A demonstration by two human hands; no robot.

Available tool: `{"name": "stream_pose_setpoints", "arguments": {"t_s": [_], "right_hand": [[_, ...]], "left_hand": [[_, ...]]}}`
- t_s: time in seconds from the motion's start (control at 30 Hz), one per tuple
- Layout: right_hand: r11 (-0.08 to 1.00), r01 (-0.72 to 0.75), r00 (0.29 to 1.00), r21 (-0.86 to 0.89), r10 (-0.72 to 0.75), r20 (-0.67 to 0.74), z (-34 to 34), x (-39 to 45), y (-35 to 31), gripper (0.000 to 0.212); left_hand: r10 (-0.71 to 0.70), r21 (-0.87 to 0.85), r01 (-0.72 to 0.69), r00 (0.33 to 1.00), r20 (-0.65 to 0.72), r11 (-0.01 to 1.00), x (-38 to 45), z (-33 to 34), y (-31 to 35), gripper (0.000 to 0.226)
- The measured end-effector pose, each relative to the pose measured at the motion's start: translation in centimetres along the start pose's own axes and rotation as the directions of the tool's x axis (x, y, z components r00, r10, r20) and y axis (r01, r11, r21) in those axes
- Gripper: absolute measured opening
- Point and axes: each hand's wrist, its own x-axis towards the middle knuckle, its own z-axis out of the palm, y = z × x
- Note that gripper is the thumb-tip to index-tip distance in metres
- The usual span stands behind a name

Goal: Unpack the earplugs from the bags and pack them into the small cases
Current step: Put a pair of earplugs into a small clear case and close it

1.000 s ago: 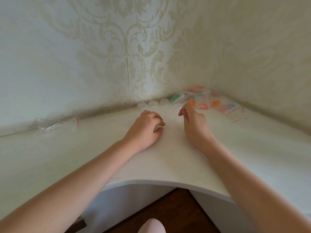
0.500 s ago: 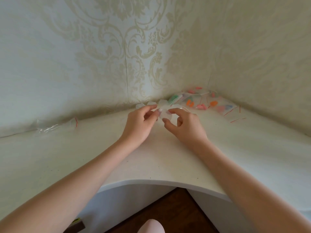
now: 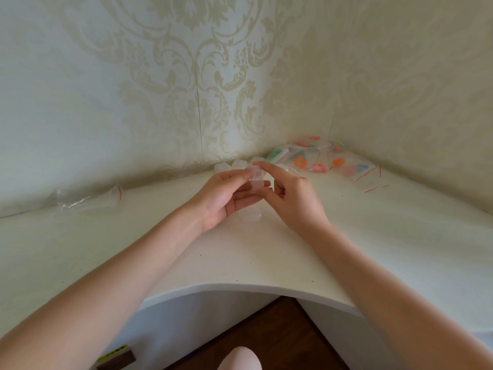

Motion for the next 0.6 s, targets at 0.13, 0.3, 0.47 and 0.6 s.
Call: {"name": "stream_pose_setpoints", "arguments": {"t_s": [0.13,0.3,0.47,0.6], "right_hand": [[0.999,-0.020,1.000,0.026,0.020,0.007,0.22,-0.09,-0.22,0.046],[0.988,-0.097,0.995,0.122,0.098,-0.006,0.39,-0.04,-0.03,0.029],[0.970,-0.132,0.991,0.205,0.131,0.019,0.86,0.02,-0.23,0.031],[0.968,-0.153,0.988,0.199,0.151,0.023,0.63,0.01,-0.28,0.027]], "left_hand": [[0.018,-0.027,-0.018,1.000,-0.022,0.999,-0.04,-0.13,0.16,0.016],[0.040,0.000,-0.040,0.999,-0.016,0.999,0.08,-0.17,0.02,0.020],[0.074,0.072,-0.067,0.992,-0.097,0.995,0.29,-0.40,-0.13,0.019],[0.080,0.099,-0.071,0.992,-0.096,0.993,0.09,-0.17,-0.01,0.019]]}}
